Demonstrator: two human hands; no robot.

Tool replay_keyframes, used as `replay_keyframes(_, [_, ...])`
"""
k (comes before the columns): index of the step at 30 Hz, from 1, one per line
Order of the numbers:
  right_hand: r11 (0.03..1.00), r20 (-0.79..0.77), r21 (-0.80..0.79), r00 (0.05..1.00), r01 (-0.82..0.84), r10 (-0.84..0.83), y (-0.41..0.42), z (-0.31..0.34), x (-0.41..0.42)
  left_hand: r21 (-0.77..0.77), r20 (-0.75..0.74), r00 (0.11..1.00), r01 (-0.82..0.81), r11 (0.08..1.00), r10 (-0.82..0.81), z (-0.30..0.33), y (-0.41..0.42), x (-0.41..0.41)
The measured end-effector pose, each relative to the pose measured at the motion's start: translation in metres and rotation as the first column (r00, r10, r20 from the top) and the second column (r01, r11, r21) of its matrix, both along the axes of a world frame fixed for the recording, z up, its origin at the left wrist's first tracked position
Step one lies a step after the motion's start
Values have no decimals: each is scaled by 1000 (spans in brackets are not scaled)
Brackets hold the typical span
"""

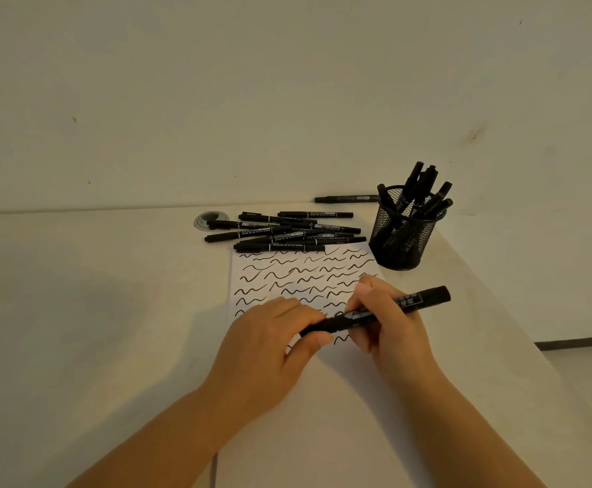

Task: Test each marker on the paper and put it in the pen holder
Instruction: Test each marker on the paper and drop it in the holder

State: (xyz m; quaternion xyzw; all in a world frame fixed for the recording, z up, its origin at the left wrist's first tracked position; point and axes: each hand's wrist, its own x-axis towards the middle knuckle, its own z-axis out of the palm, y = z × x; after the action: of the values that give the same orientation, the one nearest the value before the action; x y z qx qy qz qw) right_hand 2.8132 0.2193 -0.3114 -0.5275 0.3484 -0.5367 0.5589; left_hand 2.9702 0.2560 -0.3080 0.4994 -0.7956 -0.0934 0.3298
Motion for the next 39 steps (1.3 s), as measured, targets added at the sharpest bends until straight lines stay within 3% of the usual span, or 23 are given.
replay_keyframes(12, [997,153,67,987,34,-44,7,-5,6,29,9,1000,-2,1000,2,7,8,-11])
replay_keyframes(18, [999,115,25,993,28,-31,8,-5,7,277,-225,972,131,952,-68,6,7,-10])
replay_keyframes(23, [1000,102,-22,995,-17,19,8,-5,8,463,-420,903,299,835,-90,7,3,-5])
replay_keyframes(28, [998,102,-43,993,-48,52,10,-3,8,550,-526,842,443,708,-119,9,3,-3])
replay_keyframes(30, [998,111,-49,993,-46,51,11,0,8,551,-534,837,452,701,-120,10,3,-4])
replay_keyframes(33, [998,-5,63,1000,-2,2,7,9,8,521,-472,880,333,786,-60,11,0,-3])
replay_keyframes(36, [980,-258,200,965,13,40,2,23,4,448,-365,929,117,886,62,19,-7,0])
replay_keyframes(38, [996,-485,32,873,81,-55,3,30,-1,390,-282,949,-23,920,143,31,-14,6])
replay_keyframes(39, [981,-572,-152,799,119,-185,4,33,-2,363,-215,962,-79,928,166,38,-18,8])
